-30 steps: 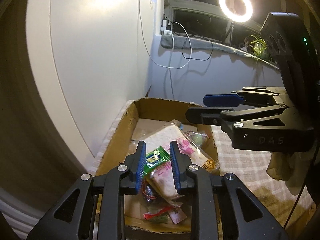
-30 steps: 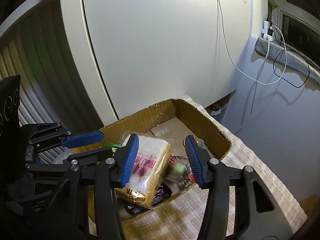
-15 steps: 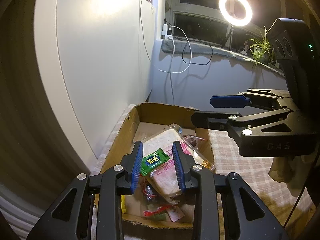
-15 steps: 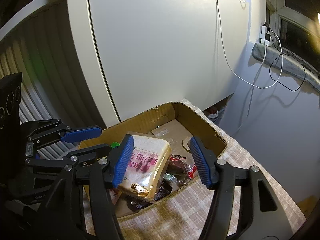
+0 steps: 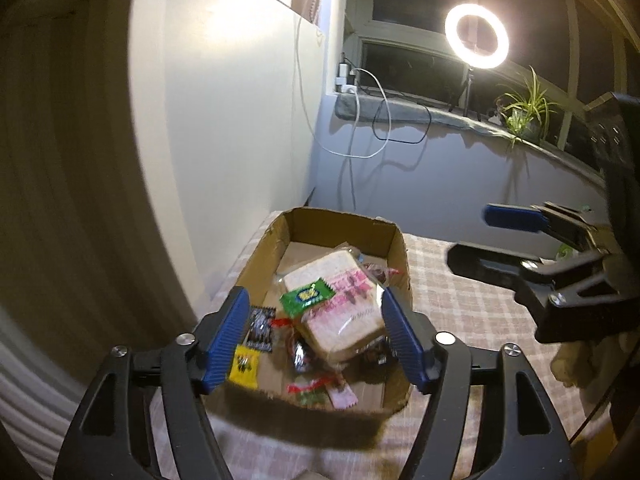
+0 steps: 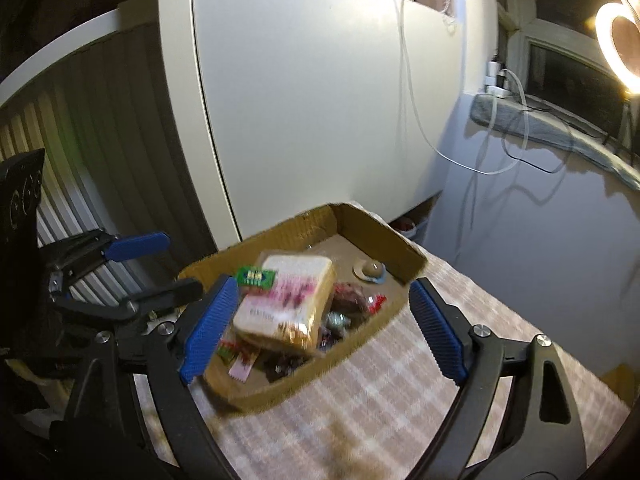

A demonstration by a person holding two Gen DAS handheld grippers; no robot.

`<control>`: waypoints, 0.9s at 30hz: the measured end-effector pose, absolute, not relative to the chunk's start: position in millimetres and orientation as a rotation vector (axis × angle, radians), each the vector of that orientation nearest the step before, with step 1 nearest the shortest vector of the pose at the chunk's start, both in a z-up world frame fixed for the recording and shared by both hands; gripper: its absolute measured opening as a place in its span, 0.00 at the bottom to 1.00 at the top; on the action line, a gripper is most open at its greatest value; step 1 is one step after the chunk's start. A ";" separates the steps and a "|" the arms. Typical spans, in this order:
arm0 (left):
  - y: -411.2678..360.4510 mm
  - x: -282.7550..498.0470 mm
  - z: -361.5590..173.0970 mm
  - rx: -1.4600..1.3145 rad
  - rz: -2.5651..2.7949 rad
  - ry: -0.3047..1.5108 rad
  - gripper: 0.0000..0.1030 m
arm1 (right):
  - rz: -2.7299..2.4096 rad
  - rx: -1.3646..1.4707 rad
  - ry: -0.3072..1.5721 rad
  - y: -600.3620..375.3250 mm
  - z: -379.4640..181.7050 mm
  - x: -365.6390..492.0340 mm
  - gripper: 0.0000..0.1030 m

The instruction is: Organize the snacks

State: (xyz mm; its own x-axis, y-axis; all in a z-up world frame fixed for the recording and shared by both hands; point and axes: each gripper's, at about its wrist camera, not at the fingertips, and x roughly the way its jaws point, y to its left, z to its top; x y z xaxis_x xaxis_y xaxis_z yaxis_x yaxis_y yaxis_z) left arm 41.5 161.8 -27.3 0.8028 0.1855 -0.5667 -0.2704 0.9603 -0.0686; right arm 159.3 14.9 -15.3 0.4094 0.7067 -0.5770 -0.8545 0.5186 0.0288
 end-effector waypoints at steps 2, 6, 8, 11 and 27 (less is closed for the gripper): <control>158.7 34.4 -26.6 -0.145 0.262 0.586 0.75 | 0.967 -0.294 0.572 6.8 -18.2 150.6 0.89; 154.5 24.0 -26.2 -0.139 0.289 0.587 0.75 | 0.911 -0.307 0.543 -9.5 -23.0 132.2 1.00; 152.4 21.1 -25.5 -0.136 0.298 0.585 0.75 | 0.904 -0.303 0.546 -16.4 -24.1 126.6 1.00; 151.1 16.9 -23.5 -0.146 0.302 0.580 0.75 | 0.892 -0.297 0.552 -23.4 -25.1 123.9 1.00; 138.4 10.0 -16.4 -0.126 0.310 0.558 0.75 | 0.876 -0.276 0.532 -41.3 -18.0 115.7 1.00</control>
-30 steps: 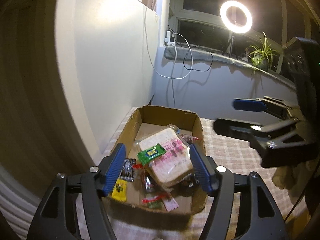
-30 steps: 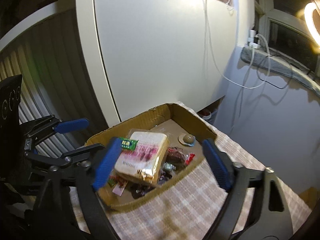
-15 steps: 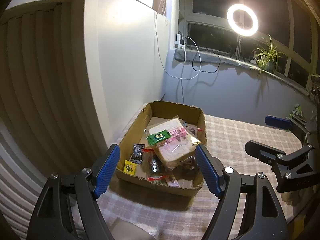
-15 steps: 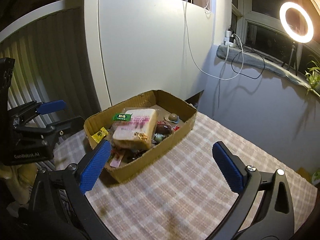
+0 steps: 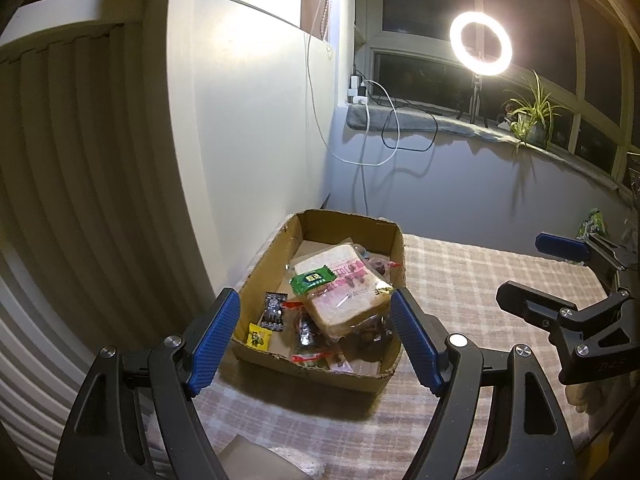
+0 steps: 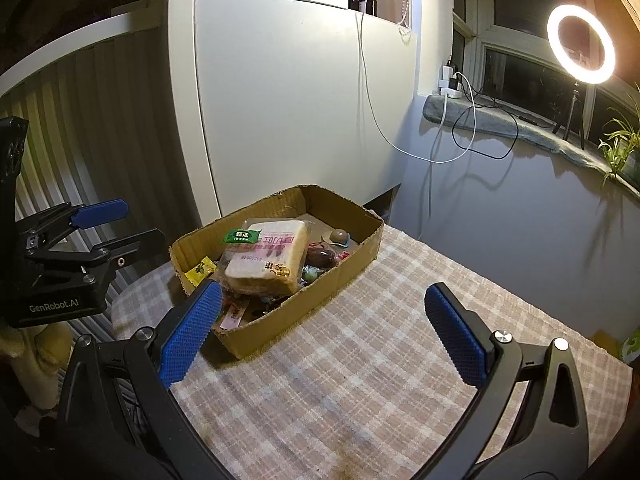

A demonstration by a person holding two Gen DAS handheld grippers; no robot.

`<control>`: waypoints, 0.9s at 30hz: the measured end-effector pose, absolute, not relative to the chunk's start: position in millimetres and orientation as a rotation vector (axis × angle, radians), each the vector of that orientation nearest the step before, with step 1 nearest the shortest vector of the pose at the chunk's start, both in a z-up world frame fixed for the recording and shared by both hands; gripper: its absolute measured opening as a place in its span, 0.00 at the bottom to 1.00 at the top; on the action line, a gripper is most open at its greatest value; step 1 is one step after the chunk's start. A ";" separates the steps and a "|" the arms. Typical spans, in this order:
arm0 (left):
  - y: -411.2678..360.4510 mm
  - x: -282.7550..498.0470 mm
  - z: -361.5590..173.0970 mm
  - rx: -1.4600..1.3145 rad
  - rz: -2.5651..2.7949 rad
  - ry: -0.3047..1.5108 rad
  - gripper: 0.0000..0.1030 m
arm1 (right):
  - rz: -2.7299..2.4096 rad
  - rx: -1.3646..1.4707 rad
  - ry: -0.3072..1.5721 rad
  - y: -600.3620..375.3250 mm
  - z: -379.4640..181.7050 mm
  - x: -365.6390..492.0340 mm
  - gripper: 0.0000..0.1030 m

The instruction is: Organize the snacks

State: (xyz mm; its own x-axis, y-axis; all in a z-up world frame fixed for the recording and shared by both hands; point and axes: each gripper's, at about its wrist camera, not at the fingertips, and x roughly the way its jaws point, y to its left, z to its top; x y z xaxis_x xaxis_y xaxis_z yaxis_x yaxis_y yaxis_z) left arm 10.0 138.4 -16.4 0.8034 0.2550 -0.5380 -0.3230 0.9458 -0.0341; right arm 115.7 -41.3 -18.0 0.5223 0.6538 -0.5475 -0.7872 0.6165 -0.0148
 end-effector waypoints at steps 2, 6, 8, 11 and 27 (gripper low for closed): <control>137.5 9.7 -15.5 -0.122 0.309 0.556 0.75 | 0.876 -0.275 0.534 -41.4 -18.5 116.0 1.00; 137.3 9.1 -13.5 -0.121 0.311 0.552 0.75 | 0.875 -0.273 0.534 -41.3 -18.7 115.2 1.00; 136.4 8.5 -12.6 -0.122 0.312 0.551 0.75 | 0.873 -0.273 0.533 -41.0 -18.9 115.0 1.00; 135.8 7.9 -12.1 -0.122 0.314 0.550 0.75 | 0.873 -0.268 0.533 -40.1 -19.1 114.8 1.00; 132.6 7.1 -12.6 -0.120 0.311 0.553 0.75 | 0.806 -0.220 0.544 -53.1 -19.8 117.0 1.00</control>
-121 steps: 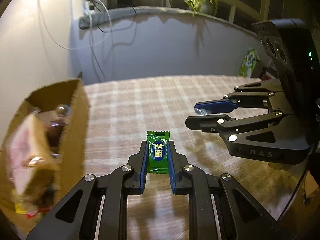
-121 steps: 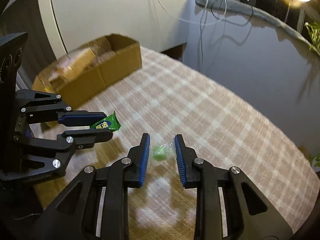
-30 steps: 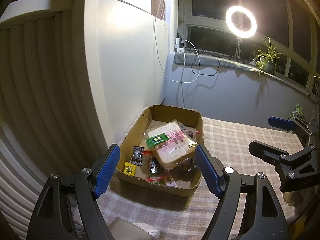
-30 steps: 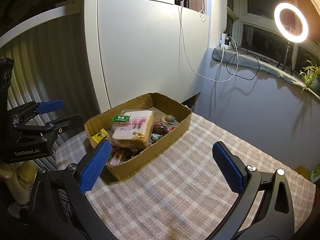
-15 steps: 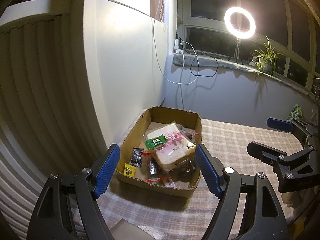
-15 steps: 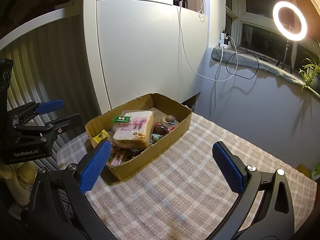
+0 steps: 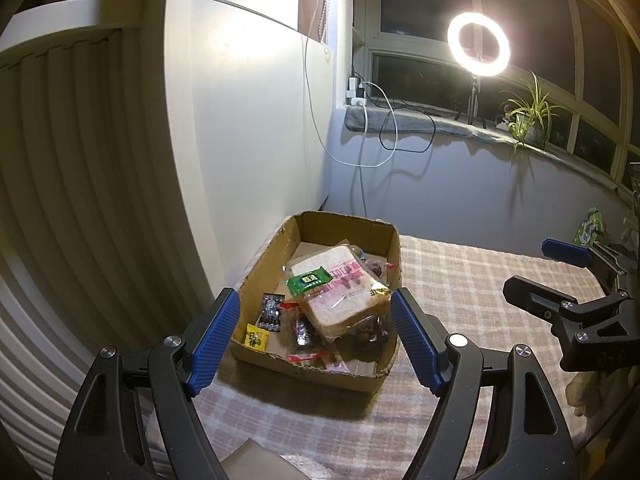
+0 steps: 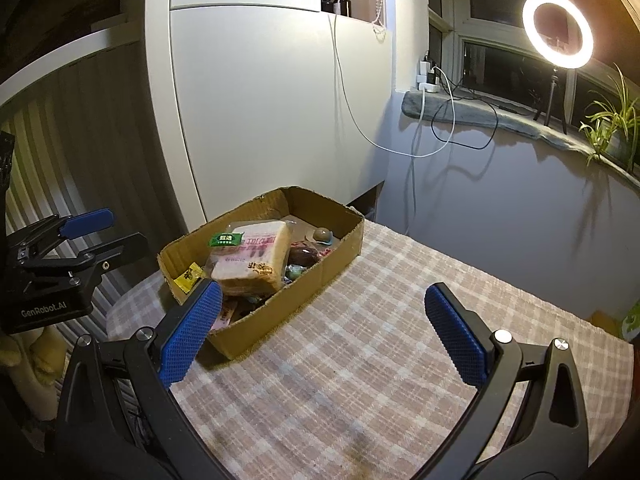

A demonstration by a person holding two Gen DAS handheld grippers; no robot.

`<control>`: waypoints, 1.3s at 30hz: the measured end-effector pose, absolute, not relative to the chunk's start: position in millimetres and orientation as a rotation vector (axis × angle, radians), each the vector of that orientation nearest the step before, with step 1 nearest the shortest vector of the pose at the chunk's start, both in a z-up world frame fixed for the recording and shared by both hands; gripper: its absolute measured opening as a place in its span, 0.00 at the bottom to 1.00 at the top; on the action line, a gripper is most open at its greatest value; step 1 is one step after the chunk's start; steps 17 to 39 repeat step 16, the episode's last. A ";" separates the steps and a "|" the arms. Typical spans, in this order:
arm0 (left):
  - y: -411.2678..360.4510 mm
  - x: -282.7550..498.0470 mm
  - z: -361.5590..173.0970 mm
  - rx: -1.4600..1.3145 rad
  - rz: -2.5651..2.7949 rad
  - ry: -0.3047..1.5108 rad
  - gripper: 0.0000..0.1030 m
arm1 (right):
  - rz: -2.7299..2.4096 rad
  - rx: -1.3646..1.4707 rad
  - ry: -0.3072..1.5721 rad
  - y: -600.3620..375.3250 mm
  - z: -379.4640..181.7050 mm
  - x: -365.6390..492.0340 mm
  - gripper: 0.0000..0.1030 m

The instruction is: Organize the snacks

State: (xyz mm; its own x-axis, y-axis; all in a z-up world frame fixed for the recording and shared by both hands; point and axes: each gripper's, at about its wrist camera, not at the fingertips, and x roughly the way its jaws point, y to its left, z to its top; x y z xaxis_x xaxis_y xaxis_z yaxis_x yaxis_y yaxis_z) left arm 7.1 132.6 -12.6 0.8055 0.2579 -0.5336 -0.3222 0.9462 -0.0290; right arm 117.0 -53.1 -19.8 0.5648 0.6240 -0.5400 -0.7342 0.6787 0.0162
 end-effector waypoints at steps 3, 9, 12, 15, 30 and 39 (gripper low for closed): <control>130.4 6.2 -12.1 -0.121 0.310 0.552 0.75 | 0.797 -0.216 0.547 -56.5 -20.8 116.4 1.00; 129.1 4.9 -11.2 -0.123 0.305 0.549 0.75 | 0.794 -0.214 0.544 -61.3 -20.0 114.2 1.00; 128.6 5.1 -11.0 -0.125 0.304 0.549 0.75 | 0.794 -0.213 0.545 -61.1 -20.2 114.6 1.00; 127.1 4.4 -11.1 -0.111 0.300 0.536 0.75 | 0.792 -0.212 0.547 -62.4 -20.2 114.3 1.00; 126.2 4.2 -11.5 -0.107 0.302 0.534 0.75 | 0.790 -0.210 0.548 -64.1 -19.4 114.2 1.00; 126.2 4.2 -11.5 -0.107 0.302 0.534 0.75 | 0.790 -0.210 0.548 -64.1 -19.4 114.2 1.00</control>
